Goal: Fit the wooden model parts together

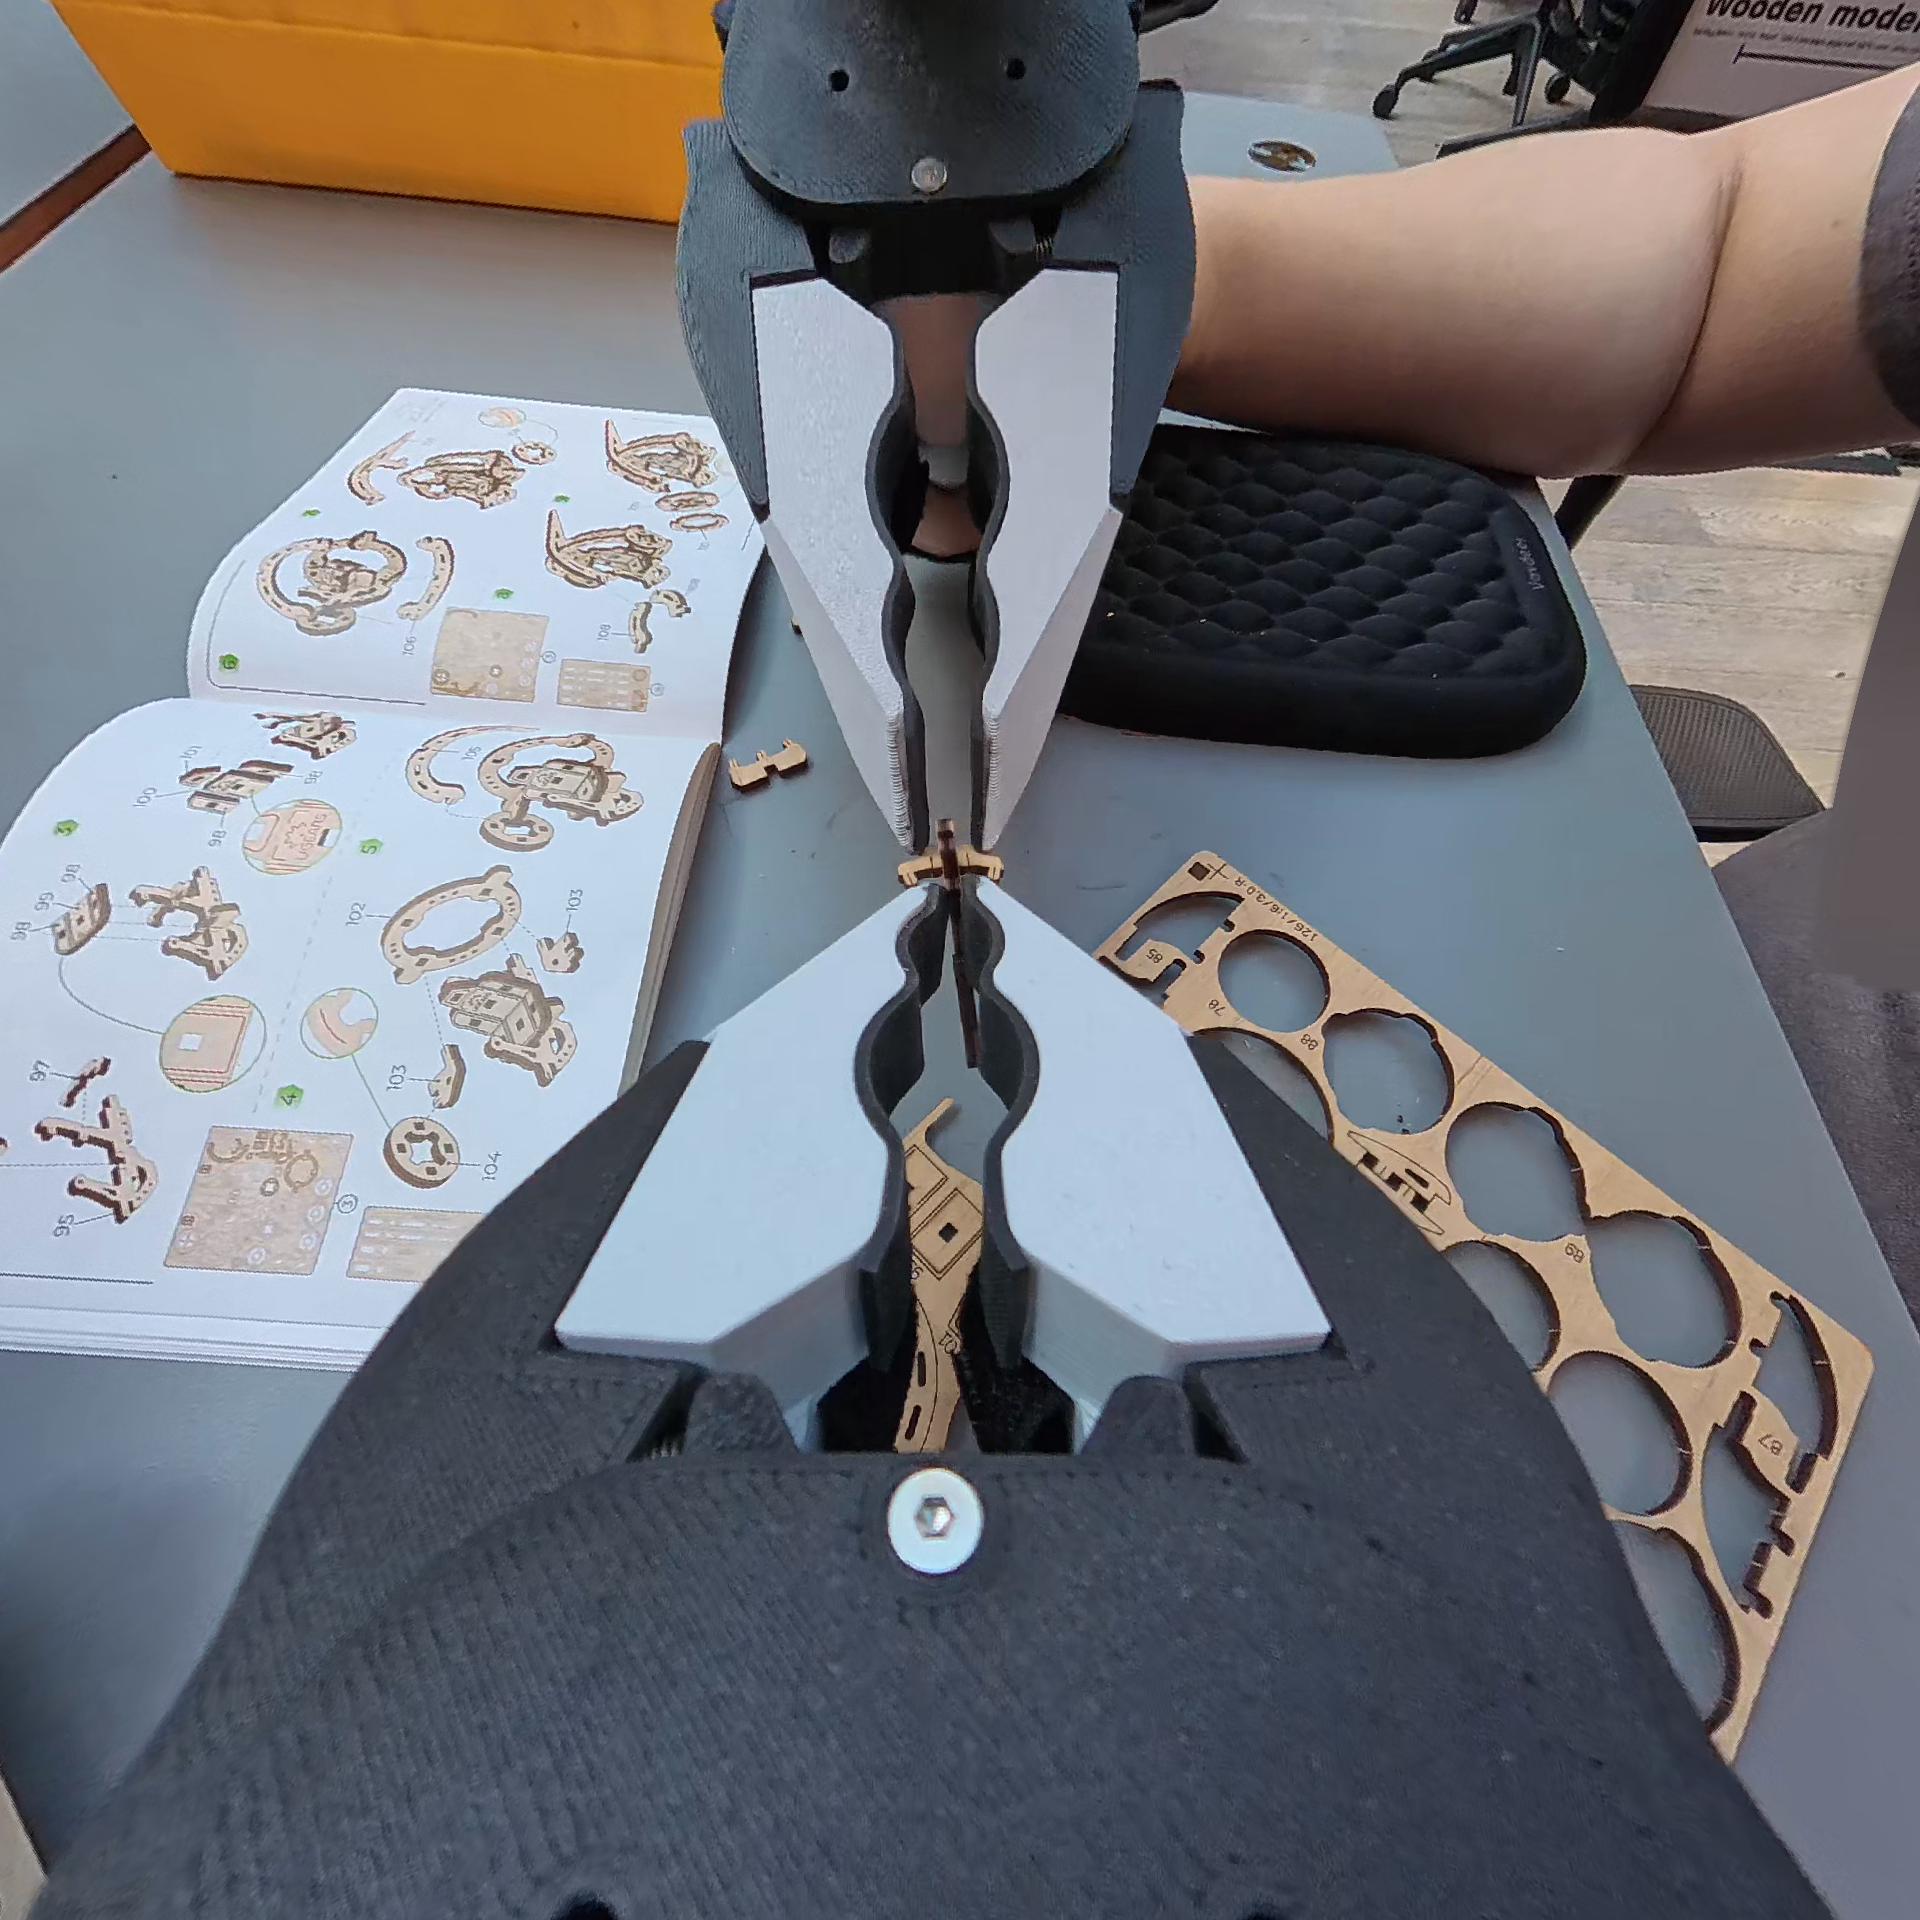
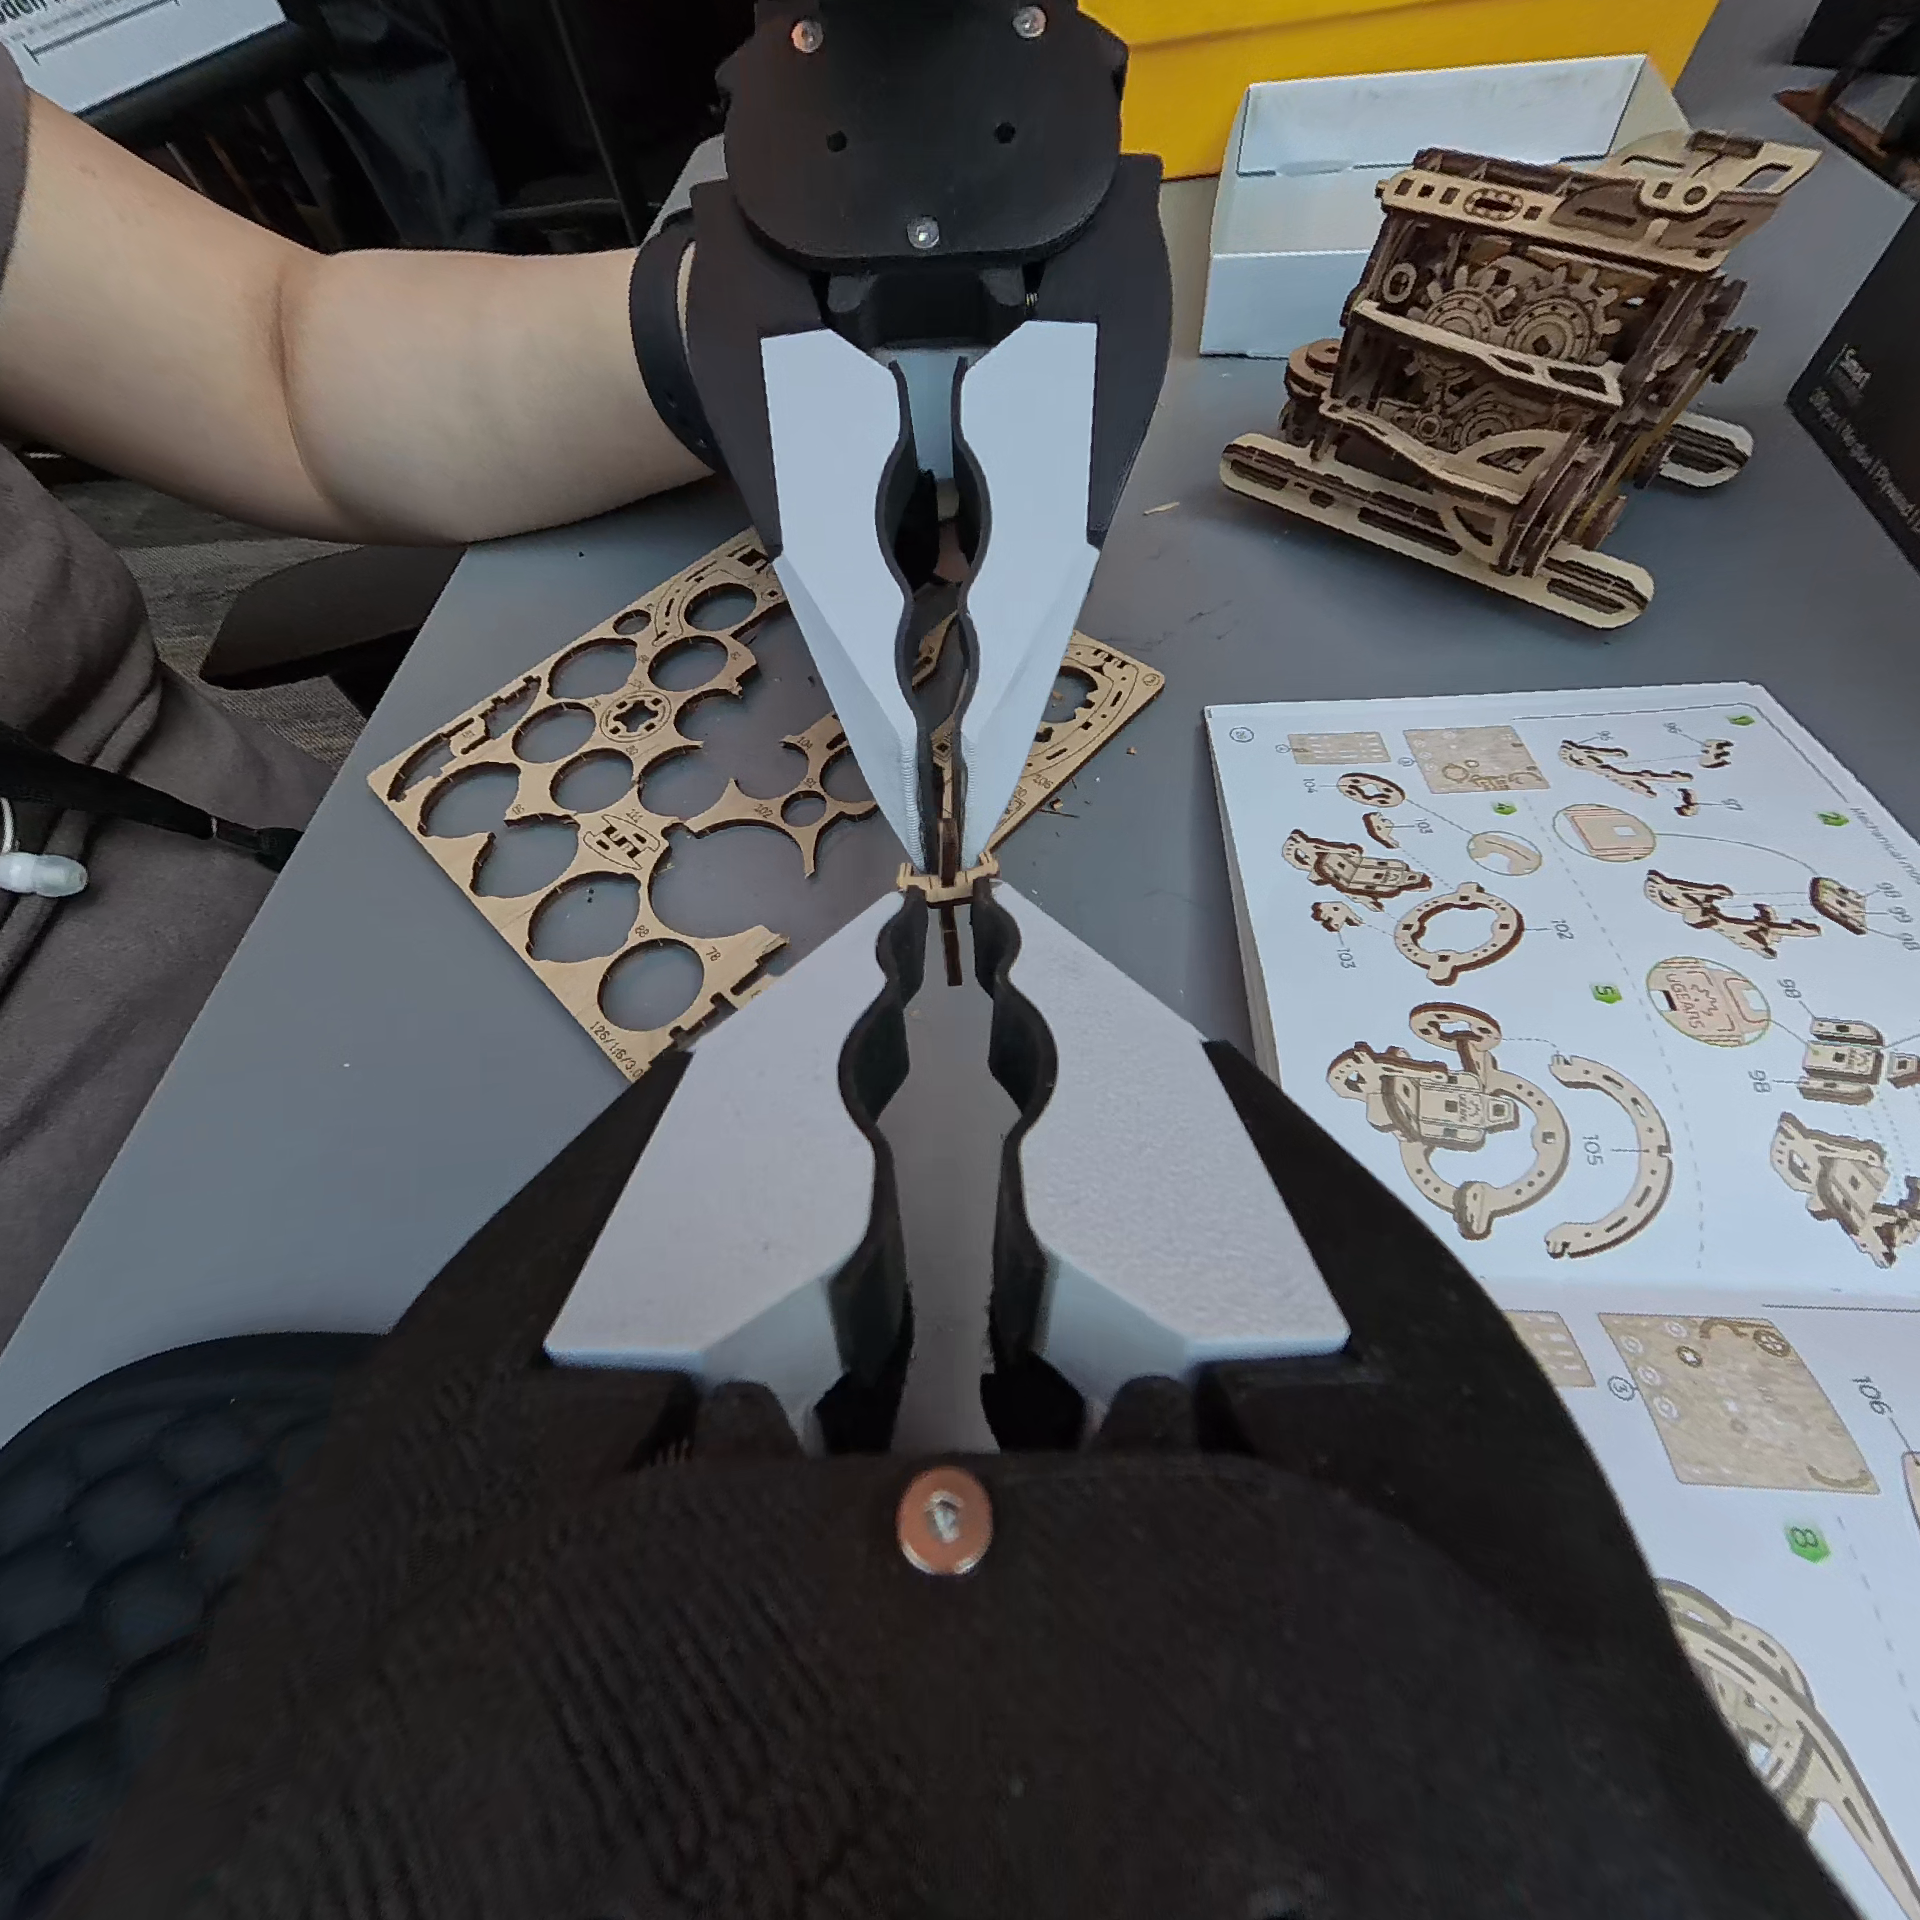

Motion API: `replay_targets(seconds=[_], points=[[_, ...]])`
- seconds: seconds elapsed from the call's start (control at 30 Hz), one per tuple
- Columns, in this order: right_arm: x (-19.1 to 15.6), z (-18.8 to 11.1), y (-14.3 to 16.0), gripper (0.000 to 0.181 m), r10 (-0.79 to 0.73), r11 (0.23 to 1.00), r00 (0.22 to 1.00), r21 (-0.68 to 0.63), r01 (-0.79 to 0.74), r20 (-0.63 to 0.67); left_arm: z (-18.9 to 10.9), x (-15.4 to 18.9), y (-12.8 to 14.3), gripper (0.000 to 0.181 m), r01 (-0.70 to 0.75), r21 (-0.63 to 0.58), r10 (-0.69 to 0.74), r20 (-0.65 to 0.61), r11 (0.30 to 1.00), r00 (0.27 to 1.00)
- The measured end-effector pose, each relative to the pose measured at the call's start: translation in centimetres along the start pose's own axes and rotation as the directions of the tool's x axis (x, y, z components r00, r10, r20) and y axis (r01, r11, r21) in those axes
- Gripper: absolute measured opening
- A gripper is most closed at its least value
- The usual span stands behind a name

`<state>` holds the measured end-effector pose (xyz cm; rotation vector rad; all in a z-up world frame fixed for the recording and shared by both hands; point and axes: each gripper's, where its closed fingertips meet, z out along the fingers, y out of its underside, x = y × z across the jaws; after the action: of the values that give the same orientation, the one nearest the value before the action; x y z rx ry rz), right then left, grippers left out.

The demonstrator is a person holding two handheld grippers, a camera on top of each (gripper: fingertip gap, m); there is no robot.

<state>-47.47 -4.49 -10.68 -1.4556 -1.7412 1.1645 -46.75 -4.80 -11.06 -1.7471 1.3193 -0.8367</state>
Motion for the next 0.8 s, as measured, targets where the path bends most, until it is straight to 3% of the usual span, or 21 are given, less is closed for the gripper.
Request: replay_targets(seconds=[0.2,0.8], points=[[0.2,0.6,1.1,0.007,-0.036,0.997,0.999,-0.074,0.034,-0.024,0.8,-0.1,1.5,0.0,-0.023,-0.082,0.025,0.021,0.996,0.999],[0.1,0.5,1.2,0.0,-0.048,0.996,0.999,-0.078,0.046,-0.019,0.4,0.0,1.4,0.0,-0.006,-0.08,0.006,0.008,0.997,1.0]])
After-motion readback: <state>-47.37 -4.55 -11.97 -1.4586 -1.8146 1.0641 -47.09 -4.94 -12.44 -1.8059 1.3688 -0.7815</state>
